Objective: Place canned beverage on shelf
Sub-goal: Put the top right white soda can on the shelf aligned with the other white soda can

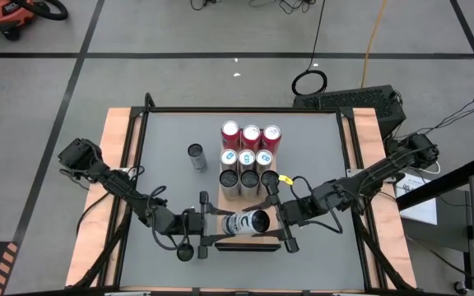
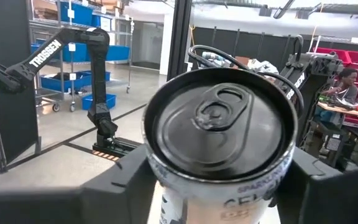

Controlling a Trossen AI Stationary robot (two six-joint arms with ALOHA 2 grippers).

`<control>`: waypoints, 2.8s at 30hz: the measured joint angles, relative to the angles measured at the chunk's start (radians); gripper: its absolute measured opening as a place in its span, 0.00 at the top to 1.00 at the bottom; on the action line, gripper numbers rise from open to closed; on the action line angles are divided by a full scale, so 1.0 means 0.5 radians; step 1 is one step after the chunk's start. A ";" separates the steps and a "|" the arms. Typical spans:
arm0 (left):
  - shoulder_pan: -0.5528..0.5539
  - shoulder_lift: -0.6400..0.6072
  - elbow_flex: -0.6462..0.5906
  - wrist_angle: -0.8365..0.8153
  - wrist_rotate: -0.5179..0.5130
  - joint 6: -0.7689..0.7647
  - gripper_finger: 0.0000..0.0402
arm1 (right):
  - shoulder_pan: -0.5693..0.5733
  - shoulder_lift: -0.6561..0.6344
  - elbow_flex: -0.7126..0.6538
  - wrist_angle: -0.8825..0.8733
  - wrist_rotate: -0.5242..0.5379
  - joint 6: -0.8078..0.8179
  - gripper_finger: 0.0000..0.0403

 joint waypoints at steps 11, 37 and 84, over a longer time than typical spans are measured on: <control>-0.014 -0.004 0.000 -0.027 -0.013 -0.003 0.31 | 0.000 0.000 0.000 0.021 -0.007 -0.031 0.58; -0.387 -0.244 0.002 -0.103 -0.541 0.312 0.01 | -0.081 0.030 0.409 -0.634 -0.009 0.197 0.58; -0.386 -0.307 -0.002 -0.282 -0.636 0.207 0.01 | -0.200 0.524 0.980 -1.417 -0.110 0.144 0.53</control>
